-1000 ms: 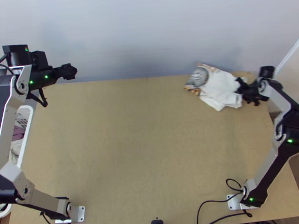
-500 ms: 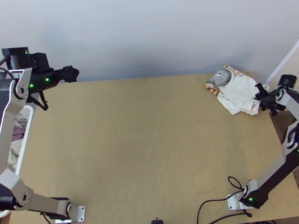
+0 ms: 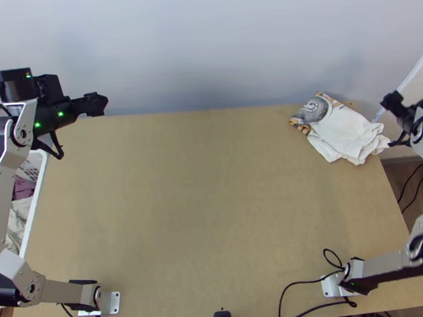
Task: Fold the t-shirt
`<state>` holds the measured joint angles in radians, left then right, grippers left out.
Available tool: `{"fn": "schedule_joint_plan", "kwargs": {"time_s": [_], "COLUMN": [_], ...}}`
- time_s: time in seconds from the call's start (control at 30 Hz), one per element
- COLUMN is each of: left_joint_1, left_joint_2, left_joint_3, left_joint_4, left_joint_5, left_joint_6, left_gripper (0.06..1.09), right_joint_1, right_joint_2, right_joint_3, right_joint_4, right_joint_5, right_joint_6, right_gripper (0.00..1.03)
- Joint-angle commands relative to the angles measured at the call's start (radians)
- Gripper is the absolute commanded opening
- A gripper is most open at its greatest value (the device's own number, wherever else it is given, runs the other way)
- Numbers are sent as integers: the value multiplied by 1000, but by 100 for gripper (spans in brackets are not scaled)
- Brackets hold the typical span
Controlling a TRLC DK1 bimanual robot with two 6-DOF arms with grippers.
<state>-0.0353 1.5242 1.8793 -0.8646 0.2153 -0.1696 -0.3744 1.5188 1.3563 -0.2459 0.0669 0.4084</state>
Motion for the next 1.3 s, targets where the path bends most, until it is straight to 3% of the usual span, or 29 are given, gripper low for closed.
{"fn": "schedule_joint_plan", "kwargs": {"time_s": [0.0,0.13,0.33,0.43,0.53,0.63,0.87,1.17,1.27], "left_joint_1": [2,0,-3,0,14,40,161,192,195], "left_joint_2": [-47,-128,-266,-375,-550,-730,-1085,-1494,-1527], "left_joint_3": [6,-23,-83,-181,-373,-571,-945,-1421,-1497], "left_joint_4": [39,173,303,383,596,806,1003,1086,1096], "left_joint_5": [-19,-97,-246,-355,-432,-441,-455,-453,-449], "left_joint_6": [-36,-31,-5,61,127,190,234,257,255], "left_gripper": [105,105,105,105,105,105,105,105,105], "right_joint_1": [77,215,353,370,371,370,373,382,397], "right_joint_2": [-80,-240,-490,-602,-721,-815,-1102,-1464,-1525], "right_joint_3": [-80,-106,-86,-92,-152,-200,-503,-936,-1027], "right_joint_4": [111,132,206,323,494,525,603,626,648], "right_joint_5": [57,86,88,88,85,73,25,22,22], "right_joint_6": [-148,-315,-422,-428,-427,-433,-461,-461,-459], "right_gripper": [100,100,100,100,100,100,100,100,100]}}
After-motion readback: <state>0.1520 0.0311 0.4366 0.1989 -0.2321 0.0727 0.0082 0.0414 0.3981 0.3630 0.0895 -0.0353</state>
